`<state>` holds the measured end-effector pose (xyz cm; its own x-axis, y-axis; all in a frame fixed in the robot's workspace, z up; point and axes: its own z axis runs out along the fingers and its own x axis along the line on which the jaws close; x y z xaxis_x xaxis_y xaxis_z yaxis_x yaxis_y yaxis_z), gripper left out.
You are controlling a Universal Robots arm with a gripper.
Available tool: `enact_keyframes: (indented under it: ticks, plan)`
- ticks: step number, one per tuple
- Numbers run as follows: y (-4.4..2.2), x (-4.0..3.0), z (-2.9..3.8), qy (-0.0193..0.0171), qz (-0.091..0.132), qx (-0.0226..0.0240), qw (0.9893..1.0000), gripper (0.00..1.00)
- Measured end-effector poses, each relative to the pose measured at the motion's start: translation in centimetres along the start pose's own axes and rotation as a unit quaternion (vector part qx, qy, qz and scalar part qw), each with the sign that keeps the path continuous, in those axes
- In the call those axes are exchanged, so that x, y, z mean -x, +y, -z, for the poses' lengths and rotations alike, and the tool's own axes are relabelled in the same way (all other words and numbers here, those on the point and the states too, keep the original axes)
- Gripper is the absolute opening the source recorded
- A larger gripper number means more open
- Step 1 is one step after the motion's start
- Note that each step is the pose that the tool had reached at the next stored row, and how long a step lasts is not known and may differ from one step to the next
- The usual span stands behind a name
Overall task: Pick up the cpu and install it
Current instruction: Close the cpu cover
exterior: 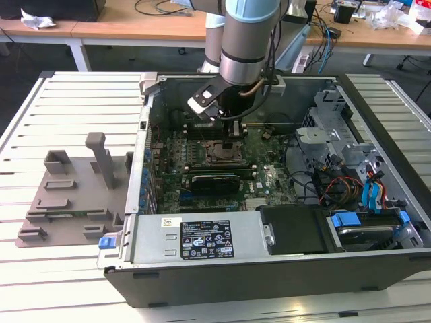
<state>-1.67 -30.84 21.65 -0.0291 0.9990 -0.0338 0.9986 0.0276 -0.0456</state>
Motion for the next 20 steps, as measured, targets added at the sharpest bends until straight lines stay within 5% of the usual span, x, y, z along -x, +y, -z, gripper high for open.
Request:
enact_keyframes:
  ticks: [11, 20]
  plan:
    - [-0.04, 0.03, 1.01, 0.0001, 0.000, 0.0000, 1.0000, 0.11]
    - [-0.05, 0.03, 1.06, 0.0000, 0.000, 0.0000, 1.0000, 0.11]
